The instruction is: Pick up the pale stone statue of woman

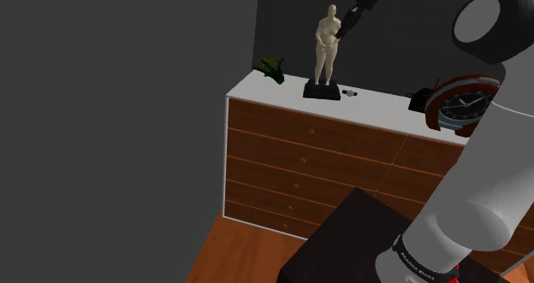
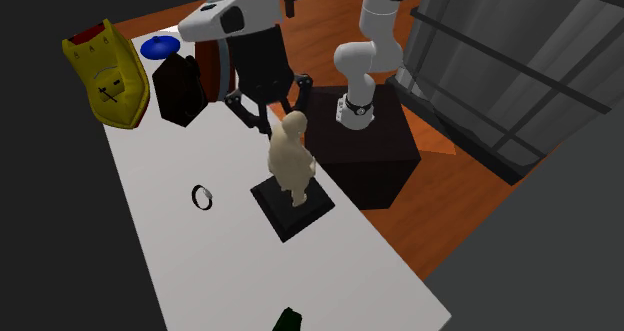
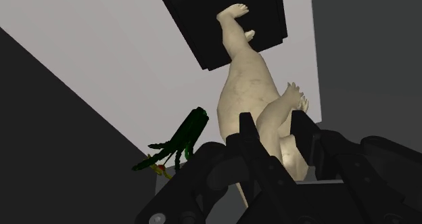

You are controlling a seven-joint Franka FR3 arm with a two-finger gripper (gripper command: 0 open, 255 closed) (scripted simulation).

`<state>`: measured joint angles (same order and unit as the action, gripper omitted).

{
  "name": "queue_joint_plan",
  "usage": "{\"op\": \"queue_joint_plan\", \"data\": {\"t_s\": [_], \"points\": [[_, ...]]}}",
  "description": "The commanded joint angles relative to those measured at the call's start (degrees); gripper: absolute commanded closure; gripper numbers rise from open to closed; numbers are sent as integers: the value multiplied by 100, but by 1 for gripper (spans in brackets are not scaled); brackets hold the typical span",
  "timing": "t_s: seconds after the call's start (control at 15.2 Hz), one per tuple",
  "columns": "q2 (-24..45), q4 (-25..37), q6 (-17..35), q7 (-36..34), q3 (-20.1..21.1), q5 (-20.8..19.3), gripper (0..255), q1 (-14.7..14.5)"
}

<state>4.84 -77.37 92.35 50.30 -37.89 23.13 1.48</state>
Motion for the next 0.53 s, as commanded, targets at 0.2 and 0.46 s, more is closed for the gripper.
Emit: {"op": "queue_joint_plan", "data": {"t_s": [0.2,0.46], "points": [[315,782,-542,-41,-69,247,255,180],[478,1152,-791,-61,-93,382,255,294]]}}
